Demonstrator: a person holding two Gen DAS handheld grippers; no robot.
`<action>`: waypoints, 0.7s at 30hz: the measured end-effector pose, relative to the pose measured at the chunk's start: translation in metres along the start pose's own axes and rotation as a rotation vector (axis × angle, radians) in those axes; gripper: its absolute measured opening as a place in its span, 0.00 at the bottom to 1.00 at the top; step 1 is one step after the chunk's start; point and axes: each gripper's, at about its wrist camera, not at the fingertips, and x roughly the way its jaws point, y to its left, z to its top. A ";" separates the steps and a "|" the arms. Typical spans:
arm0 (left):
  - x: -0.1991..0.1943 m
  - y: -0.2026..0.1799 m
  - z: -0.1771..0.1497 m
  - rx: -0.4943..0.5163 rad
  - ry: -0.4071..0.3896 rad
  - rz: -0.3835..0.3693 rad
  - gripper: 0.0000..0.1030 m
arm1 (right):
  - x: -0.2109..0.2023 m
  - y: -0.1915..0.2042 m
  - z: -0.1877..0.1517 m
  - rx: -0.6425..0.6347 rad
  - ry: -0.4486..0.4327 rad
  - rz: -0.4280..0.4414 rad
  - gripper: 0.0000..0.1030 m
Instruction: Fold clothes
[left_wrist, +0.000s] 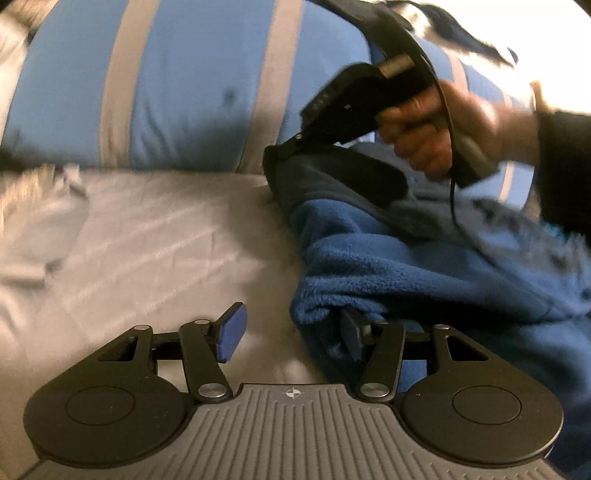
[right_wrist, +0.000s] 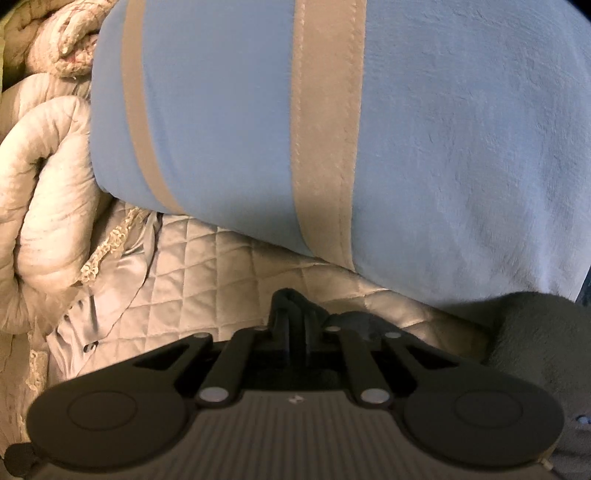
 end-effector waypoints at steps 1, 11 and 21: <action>0.002 -0.004 0.002 0.038 -0.002 0.010 0.51 | 0.000 0.000 0.000 0.002 0.001 -0.001 0.07; -0.023 -0.036 -0.002 0.197 -0.035 0.045 0.09 | 0.009 -0.011 -0.003 0.091 -0.033 -0.055 0.04; -0.038 -0.037 0.001 0.162 -0.034 0.102 0.17 | -0.045 -0.017 -0.008 0.087 -0.190 -0.106 0.80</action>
